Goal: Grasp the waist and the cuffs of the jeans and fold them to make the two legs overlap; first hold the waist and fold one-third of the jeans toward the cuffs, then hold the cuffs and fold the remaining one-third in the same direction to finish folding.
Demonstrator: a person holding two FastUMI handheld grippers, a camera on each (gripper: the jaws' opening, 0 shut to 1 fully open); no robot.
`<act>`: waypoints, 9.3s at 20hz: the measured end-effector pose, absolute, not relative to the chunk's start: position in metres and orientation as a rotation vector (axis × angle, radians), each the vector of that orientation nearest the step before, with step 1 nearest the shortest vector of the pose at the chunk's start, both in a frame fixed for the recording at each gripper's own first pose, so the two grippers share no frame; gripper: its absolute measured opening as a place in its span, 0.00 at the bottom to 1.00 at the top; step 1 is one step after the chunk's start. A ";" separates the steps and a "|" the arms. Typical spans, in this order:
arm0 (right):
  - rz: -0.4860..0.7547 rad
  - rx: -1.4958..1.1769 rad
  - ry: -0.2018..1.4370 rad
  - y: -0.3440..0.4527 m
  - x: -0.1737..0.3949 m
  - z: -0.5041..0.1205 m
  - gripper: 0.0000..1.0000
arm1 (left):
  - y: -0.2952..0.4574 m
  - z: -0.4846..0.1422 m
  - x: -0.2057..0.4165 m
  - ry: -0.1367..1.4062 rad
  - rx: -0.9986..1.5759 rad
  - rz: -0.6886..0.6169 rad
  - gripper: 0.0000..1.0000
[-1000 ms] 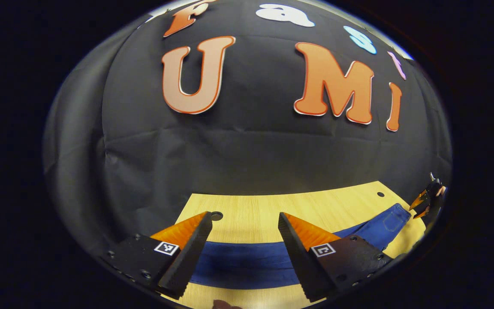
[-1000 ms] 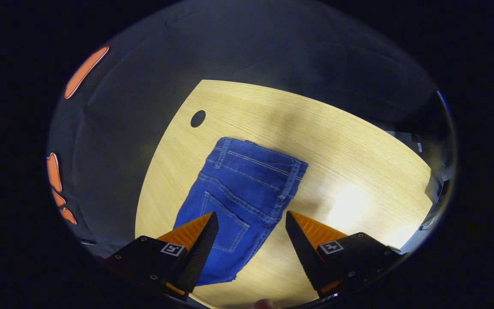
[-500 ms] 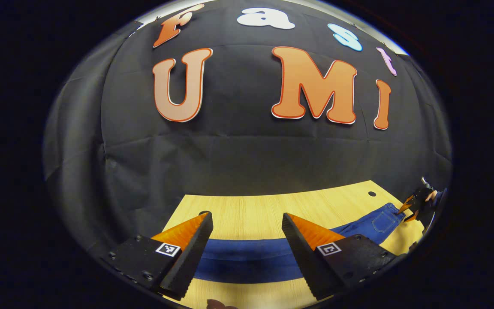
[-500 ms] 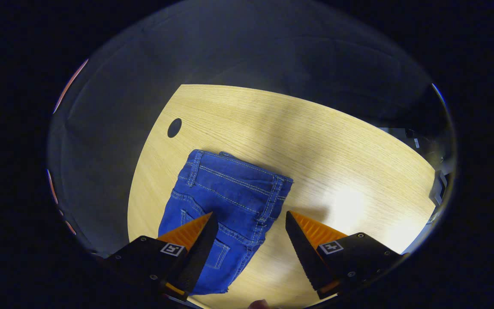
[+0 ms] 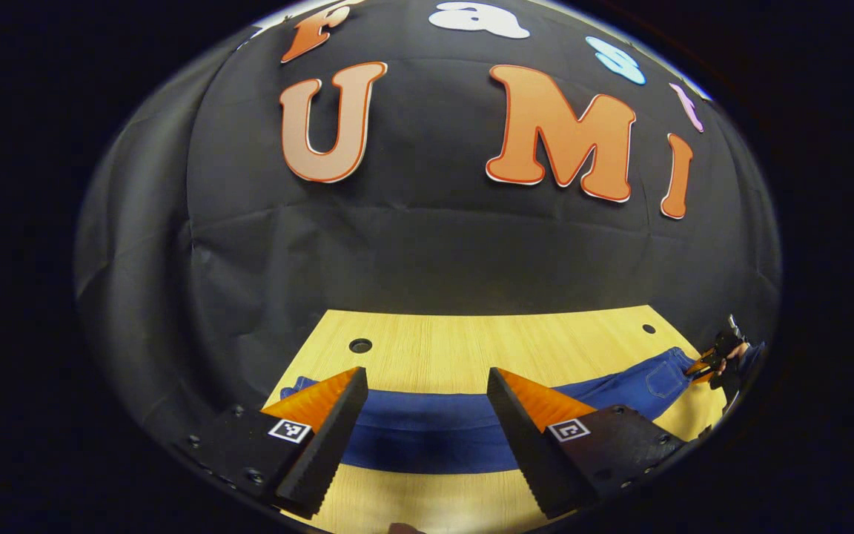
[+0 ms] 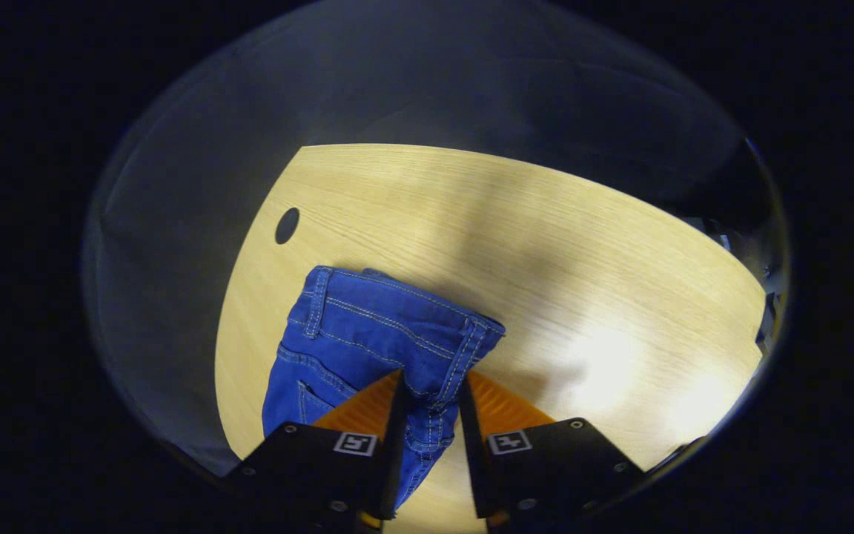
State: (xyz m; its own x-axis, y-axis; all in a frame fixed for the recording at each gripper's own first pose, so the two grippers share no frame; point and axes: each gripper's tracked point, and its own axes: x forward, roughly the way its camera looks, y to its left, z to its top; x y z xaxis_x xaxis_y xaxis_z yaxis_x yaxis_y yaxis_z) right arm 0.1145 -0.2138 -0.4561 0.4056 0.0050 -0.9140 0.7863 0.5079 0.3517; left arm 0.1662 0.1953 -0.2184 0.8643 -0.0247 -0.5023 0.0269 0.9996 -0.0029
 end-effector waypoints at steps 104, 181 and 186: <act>-0.083 0.214 0.614 0.062 0.102 -0.172 0.98 | 0.302 -0.313 0.181 0.781 -0.894 0.203 0.05; 0.217 -0.084 0.051 0.075 0.121 -0.073 0.96 | -0.036 0.023 0.150 0.007 0.121 -0.050 0.94; 0.232 -0.082 0.020 0.100 0.115 -0.062 0.96 | -0.011 0.009 0.153 0.050 0.096 -0.005 0.96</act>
